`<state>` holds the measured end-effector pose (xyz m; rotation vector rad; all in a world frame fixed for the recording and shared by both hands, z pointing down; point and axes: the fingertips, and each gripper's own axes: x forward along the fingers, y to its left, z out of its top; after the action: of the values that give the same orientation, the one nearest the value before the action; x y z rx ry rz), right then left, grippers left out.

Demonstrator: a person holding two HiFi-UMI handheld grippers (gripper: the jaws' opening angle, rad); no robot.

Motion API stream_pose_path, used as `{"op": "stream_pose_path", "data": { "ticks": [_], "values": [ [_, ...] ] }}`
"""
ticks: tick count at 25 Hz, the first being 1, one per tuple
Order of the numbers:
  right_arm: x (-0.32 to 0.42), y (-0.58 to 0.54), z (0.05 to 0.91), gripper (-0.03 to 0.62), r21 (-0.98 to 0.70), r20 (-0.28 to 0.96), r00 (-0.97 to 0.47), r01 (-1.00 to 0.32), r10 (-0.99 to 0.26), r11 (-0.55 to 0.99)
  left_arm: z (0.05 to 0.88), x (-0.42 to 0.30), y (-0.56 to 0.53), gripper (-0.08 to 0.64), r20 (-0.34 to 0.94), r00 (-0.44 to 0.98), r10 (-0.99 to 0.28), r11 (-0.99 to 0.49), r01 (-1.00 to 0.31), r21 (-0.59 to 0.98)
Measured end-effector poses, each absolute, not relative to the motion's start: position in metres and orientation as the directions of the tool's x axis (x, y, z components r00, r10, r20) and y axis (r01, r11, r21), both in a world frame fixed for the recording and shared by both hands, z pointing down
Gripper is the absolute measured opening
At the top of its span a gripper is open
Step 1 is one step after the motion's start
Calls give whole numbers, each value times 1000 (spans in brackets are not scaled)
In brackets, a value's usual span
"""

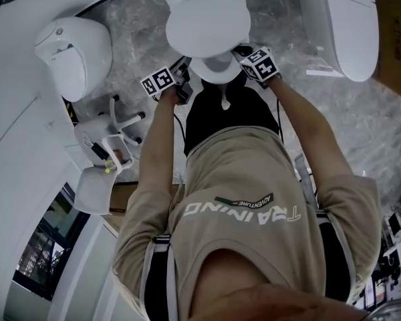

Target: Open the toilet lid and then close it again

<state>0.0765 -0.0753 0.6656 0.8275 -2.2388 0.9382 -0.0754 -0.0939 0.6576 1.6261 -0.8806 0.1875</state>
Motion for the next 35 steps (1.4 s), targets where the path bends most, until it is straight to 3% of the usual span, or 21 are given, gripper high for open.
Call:
{"op": "stream_pose_path", "data": {
  "ticks": [8, 18, 26, 35],
  "values": [
    [67, -103, 659, 14, -432, 720, -607, -771, -335, 469, 657, -62, -124, 5, 683, 666, -301, -178, -743, 646],
    [69, -146, 627, 14, -327, 806, -475, -855, -353, 401, 636, -58, -176, 5, 672, 716, -188, -405, -680, 611],
    [75, -222, 601, 14, -306, 791, -408, -909, -455, 284, 622, -59, -245, 4, 707, 660, -254, -473, -722, 505],
    [89, -264, 596, 14, -265, 808, -404, -899, -429, 348, 614, -46, -290, 4, 712, 640, -289, -436, -750, 498]
  ]
}}
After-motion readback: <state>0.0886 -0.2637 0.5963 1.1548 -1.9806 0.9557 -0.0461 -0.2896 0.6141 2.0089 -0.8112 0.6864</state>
